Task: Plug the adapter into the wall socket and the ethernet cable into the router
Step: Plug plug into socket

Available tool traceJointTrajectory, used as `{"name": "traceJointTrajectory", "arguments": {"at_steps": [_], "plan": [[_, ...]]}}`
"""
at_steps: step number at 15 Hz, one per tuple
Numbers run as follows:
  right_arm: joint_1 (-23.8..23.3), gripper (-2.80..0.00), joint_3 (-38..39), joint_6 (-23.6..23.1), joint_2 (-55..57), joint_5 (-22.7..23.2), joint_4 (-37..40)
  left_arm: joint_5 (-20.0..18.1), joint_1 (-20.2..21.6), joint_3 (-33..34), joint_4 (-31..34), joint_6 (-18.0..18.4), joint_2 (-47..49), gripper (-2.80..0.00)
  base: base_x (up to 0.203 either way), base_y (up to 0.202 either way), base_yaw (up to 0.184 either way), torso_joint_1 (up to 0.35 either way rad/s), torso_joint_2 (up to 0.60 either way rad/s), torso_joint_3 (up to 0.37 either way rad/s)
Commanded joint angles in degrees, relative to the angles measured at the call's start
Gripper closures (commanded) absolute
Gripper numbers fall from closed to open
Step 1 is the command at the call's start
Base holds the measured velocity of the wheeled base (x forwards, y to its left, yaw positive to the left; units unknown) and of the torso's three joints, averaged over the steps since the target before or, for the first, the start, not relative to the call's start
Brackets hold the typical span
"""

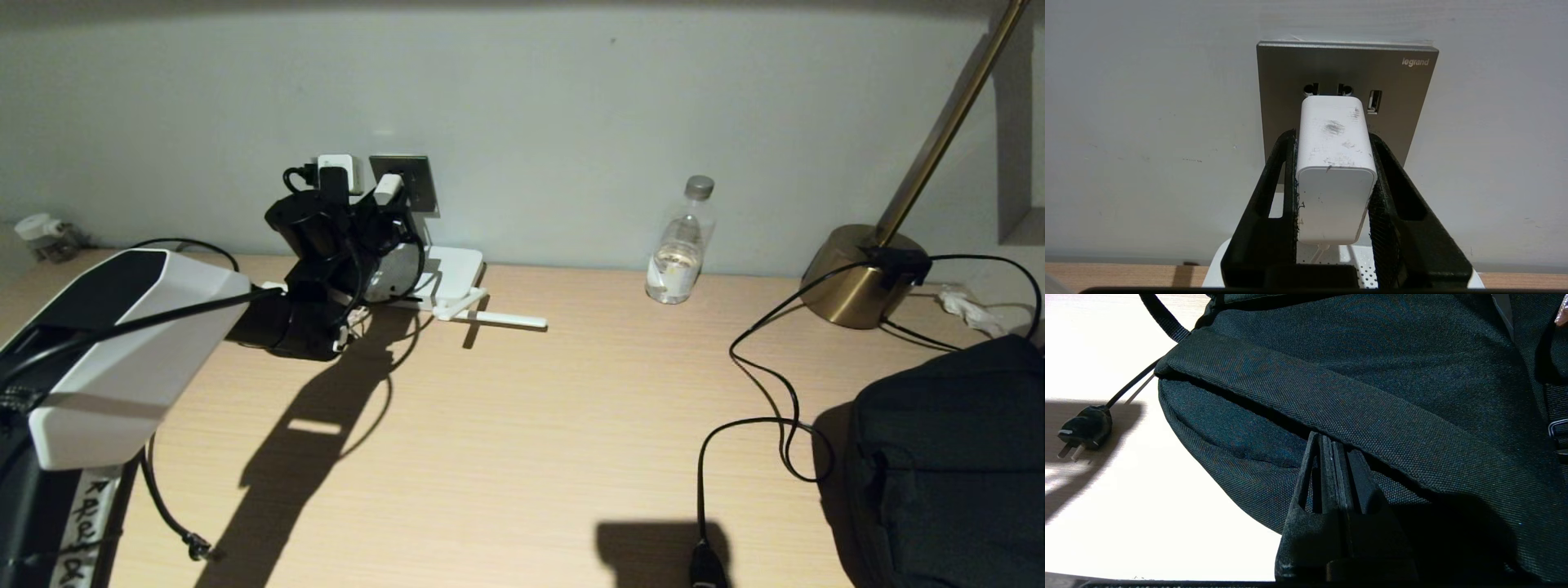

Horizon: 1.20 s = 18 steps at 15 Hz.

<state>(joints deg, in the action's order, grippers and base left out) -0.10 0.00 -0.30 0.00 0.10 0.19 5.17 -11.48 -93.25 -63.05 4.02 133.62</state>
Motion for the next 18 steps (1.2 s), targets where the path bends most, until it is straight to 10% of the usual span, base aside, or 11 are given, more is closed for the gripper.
{"name": "traceJointTrajectory", "arguments": {"at_steps": [1,18], "plan": [[0.01,0.0,0.0,-0.05,0.09,-0.01,-0.01,0.02,-0.03,0.08,-0.5,0.02,0.06,0.0,0.0,0.0,0.0,0.0,0.0,0.0],[0.01,0.0,0.0,-0.05,0.09,-0.01,-0.01,-0.33,-0.9,-1.41,-0.32,-0.6,0.5,0.0,0.0,0.0,0.0,0.0,0.0,0.0]]}}
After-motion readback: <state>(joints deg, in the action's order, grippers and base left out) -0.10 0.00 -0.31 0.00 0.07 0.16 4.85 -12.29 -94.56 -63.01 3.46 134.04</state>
